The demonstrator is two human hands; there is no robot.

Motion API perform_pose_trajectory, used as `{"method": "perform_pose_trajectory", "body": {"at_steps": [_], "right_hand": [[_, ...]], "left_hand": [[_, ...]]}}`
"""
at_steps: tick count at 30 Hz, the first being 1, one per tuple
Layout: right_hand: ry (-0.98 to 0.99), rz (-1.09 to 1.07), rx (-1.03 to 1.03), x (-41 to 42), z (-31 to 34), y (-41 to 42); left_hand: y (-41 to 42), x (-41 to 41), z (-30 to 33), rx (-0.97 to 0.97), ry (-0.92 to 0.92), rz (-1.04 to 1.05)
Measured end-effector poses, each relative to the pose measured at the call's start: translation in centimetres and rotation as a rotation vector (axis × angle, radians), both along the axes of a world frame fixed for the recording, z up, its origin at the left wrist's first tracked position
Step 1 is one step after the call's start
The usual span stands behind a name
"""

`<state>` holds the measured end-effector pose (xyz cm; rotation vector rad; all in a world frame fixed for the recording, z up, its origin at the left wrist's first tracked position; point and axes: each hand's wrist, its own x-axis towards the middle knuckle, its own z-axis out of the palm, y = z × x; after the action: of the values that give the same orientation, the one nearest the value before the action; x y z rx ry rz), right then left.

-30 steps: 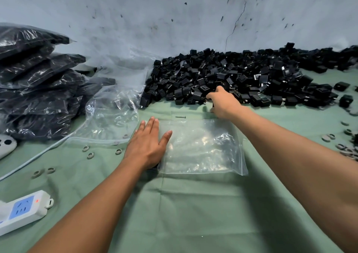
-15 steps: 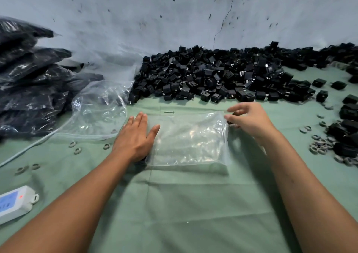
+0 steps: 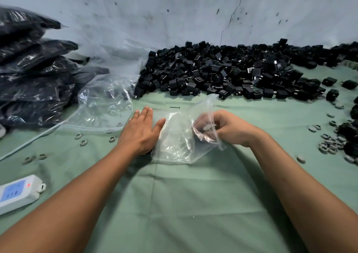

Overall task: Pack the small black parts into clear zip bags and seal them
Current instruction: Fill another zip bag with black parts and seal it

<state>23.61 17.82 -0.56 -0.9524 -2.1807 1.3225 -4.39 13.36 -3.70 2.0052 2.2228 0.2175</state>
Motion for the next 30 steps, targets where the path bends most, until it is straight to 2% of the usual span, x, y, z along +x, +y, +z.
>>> {"method": "perform_pose_trajectory", "body": {"at_steps": [3, 5, 8, 10, 11, 13, 16, 20, 22, 25, 28, 30], "right_hand": [[-0.033, -0.023, 0.043, -1.0, 0.4, 1.0], [-0.066, -0.027, 0.068, -0.9, 0.4, 1.3], [0.013, -0.117, 0.022, -0.6, -0.1, 1.3], [0.168, -0.189, -0.118, -0.7, -0.4, 1.2], [0.249, -0.219, -0.194, -0.8, -0.3, 1.3], [0.355, -0.265, -0.284, -0.9, -0.3, 1.1], [0.358, -0.308, -0.248, -1.0, -0.6, 0.1], [-0.014, -0.326, -0.02, 0.0, -1.3, -0.1], [-0.112, -0.323, 0.041, 0.1, -1.6, 0.3], [-0.08, -0.323, 0.019, -0.2, -1.2, -0.2], [0.009, -0.335, -0.117, -1.2, -0.1, -0.4], [0.023, -0.32, -0.084, -2.1, 0.6, -0.7]], "left_hand": [[-0.1, 0.2, 0.4, -0.011, -0.027, -0.004], [-0.3, 0.4, 1.0, 0.006, 0.041, 0.009], [-0.3, 2.2, 2.3, 0.264, 0.187, 0.035], [-0.3, 5.4, 3.4, 0.501, 0.025, 0.02], [-0.4, 7.3, 4.1, 0.546, -0.094, 0.007], [0.0, 11.0, 5.3, 0.533, -0.192, -0.02], [0.9, 15.4, 6.7, 0.377, -0.107, -0.037], [2.3, 18.2, 7.9, 0.176, -0.118, -0.06], [2.6, 18.5, 8.7, 0.124, -0.154, -0.084], [2.8, 17.7, 10.1, 0.1, -0.16, -0.138], [2.9, 16.6, 10.8, 0.076, -0.22, -0.169], [3.0, 16.0, 11.1, 0.083, -0.265, -0.18]]}}
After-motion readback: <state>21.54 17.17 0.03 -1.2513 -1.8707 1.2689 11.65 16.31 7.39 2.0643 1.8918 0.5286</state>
